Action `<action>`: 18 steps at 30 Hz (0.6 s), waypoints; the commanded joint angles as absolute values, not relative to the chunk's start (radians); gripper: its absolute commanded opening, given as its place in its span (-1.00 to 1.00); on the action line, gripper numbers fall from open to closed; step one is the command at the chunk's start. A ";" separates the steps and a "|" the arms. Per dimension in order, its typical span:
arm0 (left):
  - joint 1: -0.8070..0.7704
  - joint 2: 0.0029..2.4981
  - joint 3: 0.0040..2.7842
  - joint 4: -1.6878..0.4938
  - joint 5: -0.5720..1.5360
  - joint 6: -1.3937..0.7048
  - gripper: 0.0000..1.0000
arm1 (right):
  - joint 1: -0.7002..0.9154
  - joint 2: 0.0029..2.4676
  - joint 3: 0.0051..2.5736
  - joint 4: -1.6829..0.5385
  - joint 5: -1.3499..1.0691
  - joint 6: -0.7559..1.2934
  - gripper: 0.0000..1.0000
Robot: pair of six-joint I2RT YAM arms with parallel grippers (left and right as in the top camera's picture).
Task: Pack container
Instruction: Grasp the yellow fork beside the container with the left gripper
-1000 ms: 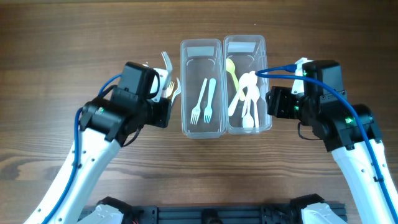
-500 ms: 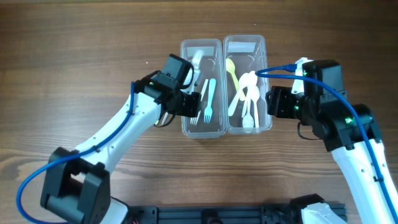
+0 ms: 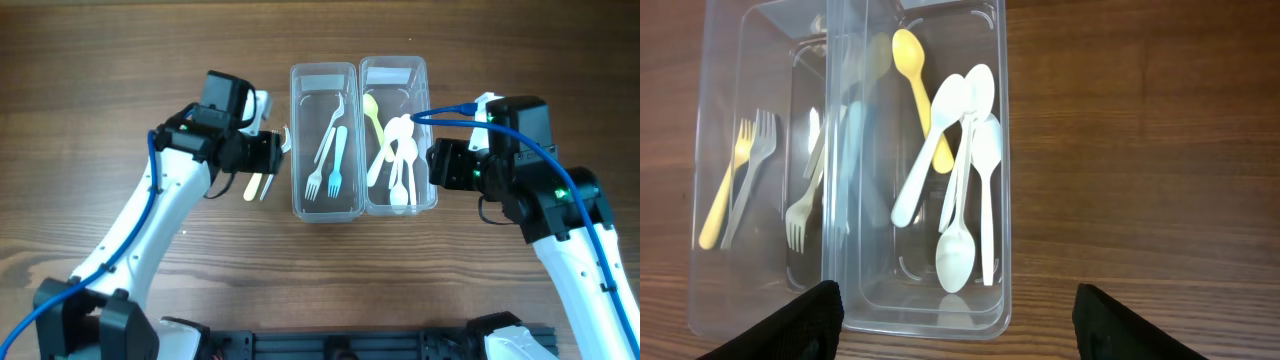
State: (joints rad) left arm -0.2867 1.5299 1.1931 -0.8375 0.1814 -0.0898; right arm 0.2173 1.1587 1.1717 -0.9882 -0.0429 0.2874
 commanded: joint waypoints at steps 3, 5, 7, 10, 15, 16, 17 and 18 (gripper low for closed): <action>-0.268 1.668 1.205 -0.844 0.005 0.119 0.21 | 0.215 1.163 1.189 -0.991 -0.023 0.299 0.47; -0.268 1.714 1.205 -0.825 0.000 0.200 0.09 | 0.215 1.163 1.189 -0.993 -0.022 0.299 0.47; -0.268 1.767 1.205 -0.780 -0.041 0.214 0.04 | 0.215 1.163 1.189 -0.999 -0.023 0.299 0.47; -0.266 1.821 1.205 -0.710 -0.076 0.218 0.04 | 0.215 1.163 1.189 -1.011 -0.025 0.299 0.47; -0.265 1.874 1.205 -0.641 -0.076 0.233 0.08 | 0.215 1.163 1.189 -1.016 -0.025 0.298 0.47; -0.265 1.879 1.205 -0.638 -0.075 0.233 0.09 | 0.215 1.163 1.189 -1.015 -0.025 0.299 0.47; -0.265 1.882 1.205 -0.638 -0.072 0.233 0.10 | 0.215 1.163 1.189 -1.015 -0.025 0.299 0.47; -0.265 1.890 1.205 -0.639 -0.065 0.233 0.10 | 0.215 1.163 1.189 -1.014 -0.025 0.299 0.47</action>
